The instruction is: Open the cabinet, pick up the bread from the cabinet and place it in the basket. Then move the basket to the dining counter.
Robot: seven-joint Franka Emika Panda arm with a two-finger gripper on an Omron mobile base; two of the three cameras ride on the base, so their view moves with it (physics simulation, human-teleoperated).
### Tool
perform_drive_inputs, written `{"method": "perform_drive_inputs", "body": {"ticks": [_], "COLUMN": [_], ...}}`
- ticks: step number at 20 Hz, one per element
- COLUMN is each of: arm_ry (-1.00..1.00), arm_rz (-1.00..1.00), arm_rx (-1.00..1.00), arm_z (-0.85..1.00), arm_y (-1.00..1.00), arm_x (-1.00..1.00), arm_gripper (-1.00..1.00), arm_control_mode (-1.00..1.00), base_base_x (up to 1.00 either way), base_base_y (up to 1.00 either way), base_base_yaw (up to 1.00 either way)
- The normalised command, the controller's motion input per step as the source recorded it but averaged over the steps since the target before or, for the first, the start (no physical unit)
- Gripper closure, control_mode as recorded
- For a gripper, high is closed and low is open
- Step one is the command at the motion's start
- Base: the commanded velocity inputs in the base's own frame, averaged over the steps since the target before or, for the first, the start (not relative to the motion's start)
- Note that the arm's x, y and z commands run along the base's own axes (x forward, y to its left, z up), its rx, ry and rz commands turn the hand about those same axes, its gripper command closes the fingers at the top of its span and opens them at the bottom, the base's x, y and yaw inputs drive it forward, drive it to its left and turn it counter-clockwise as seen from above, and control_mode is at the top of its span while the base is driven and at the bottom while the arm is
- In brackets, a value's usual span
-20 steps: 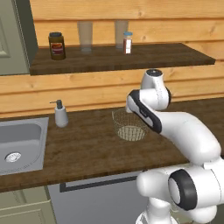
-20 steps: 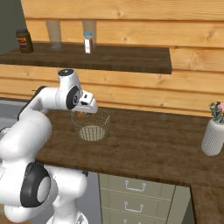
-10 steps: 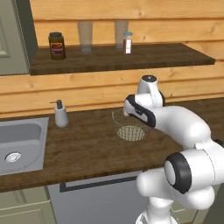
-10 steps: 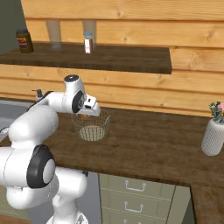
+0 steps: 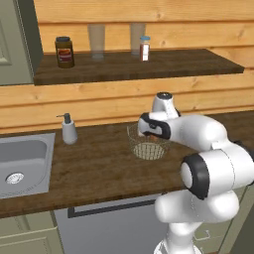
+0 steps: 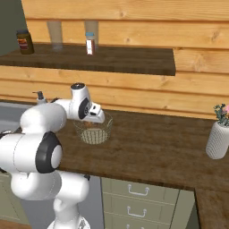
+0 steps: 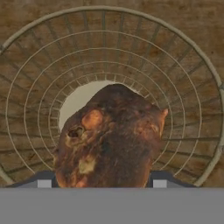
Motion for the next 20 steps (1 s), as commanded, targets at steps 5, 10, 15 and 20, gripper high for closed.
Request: {"method": "perform_drive_inputs", "body": {"ticks": [5,10,15,20], "arm_ry": [0.01,0.00,0.00,0.00], "arm_rz": [0.00,0.00,0.00,0.00], "arm_rx": [0.00,0.00,0.00,0.00], "arm_z": [-0.26,-0.14,-0.16,-0.08], "arm_y": [0.00,0.01,0.00,0.01], "arm_x": [0.22,0.21,0.34,0.40], "arm_gripper": [1.00,1.00,1.00,1.00], "arm_control_mode": [-1.00,-1.00,-1.00,-1.00], "base_base_x": [0.00,0.00,0.00,0.00], "base_base_y": [0.00,0.00,0.00,0.00], "base_base_yaw": [0.00,0.00,0.00,0.00]}}
